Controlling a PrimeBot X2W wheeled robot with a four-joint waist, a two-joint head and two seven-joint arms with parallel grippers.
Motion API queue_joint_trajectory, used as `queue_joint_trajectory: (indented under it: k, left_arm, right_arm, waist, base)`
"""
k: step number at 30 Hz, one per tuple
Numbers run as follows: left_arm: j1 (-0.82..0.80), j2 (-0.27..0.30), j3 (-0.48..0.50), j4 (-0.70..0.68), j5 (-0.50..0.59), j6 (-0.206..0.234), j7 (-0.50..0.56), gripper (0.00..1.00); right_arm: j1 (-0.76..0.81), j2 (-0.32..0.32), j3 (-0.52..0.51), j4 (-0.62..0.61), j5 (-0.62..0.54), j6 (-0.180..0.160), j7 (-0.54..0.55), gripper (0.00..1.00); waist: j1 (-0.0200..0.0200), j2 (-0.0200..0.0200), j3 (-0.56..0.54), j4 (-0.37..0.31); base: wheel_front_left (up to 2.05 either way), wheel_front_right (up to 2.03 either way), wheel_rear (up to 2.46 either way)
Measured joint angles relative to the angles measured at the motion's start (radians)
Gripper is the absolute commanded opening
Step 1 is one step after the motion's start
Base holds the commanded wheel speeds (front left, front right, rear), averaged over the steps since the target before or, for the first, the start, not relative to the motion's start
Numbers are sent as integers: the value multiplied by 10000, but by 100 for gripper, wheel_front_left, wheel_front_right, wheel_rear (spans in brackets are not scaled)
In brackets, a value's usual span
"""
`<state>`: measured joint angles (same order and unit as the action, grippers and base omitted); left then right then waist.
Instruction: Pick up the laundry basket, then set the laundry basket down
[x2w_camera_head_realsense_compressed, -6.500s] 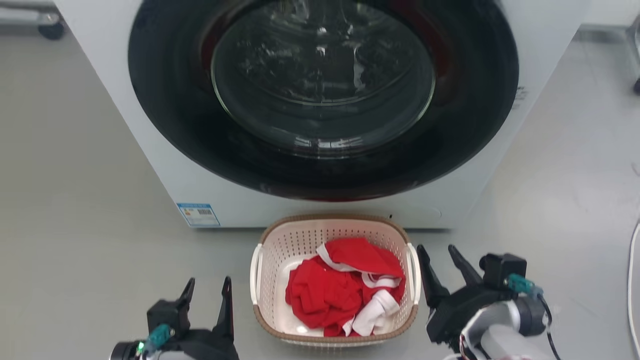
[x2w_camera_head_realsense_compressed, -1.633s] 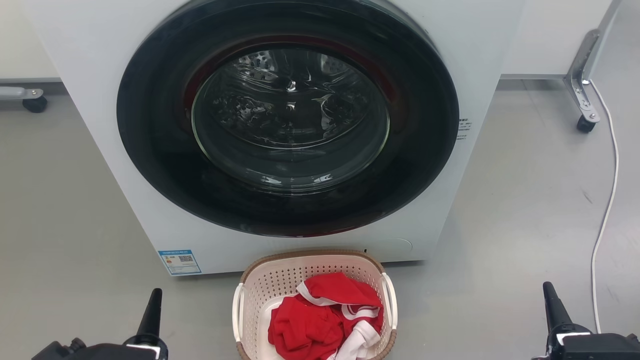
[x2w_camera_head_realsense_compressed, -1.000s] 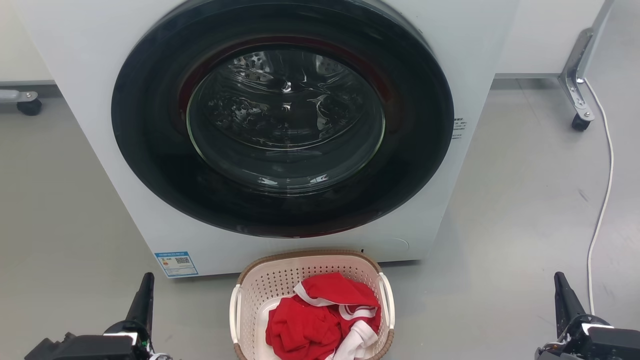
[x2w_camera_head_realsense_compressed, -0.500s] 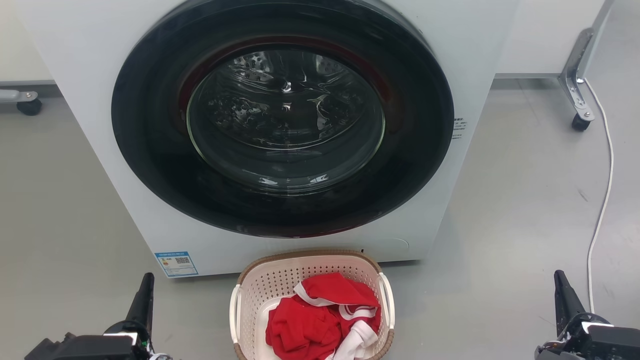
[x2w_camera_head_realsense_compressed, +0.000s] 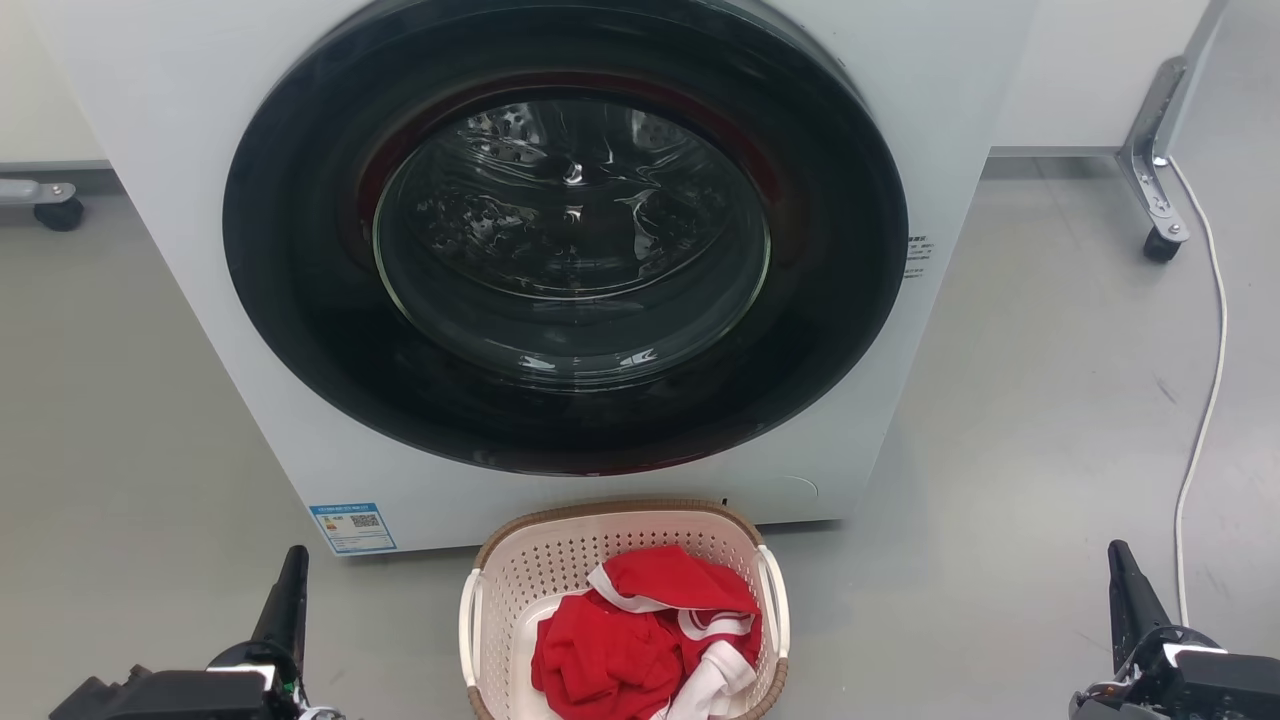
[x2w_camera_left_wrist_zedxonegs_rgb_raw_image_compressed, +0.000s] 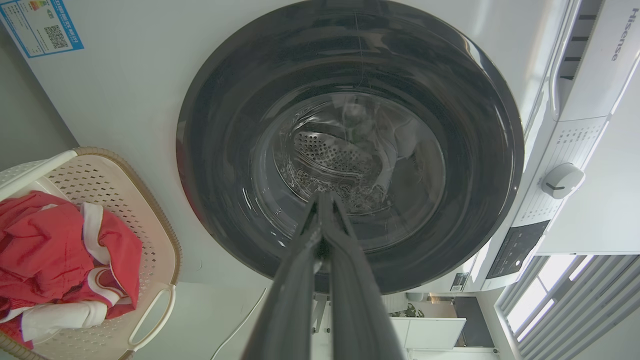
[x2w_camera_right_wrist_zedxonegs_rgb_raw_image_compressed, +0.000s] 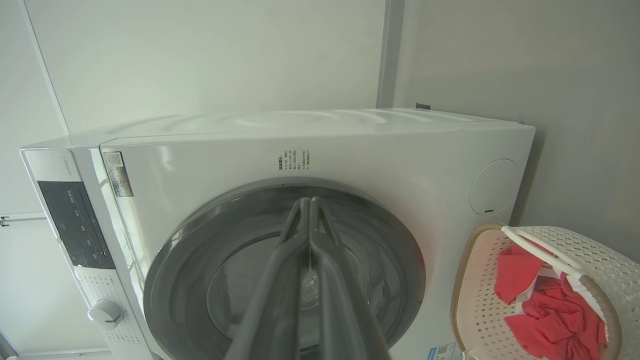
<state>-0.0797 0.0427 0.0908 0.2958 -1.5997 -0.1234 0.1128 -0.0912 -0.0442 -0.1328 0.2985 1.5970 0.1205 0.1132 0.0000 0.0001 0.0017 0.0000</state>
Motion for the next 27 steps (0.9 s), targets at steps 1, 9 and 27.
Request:
queue_joint_trajectory:
  k: [1,9,27]
  left_arm:
    - [0,0,0,0,0,0,0,0]
    - [0,0,0,0,-10,0,0,0]
    - [0,0,0,0,-12,0,0,0]
  right_arm:
    - [0,0,0,0,0,0,0,0]
    - [0,0,0,0,0,0,0,0]
    - [0,0,0,2,0,0,0,0]
  waist:
    - [0,0,0,0]
    - [0,0,0,0]
    - [0,0,0,0]
  base:
    - [0,0,0]
    - [0,0,0]
    - [0,0,0]
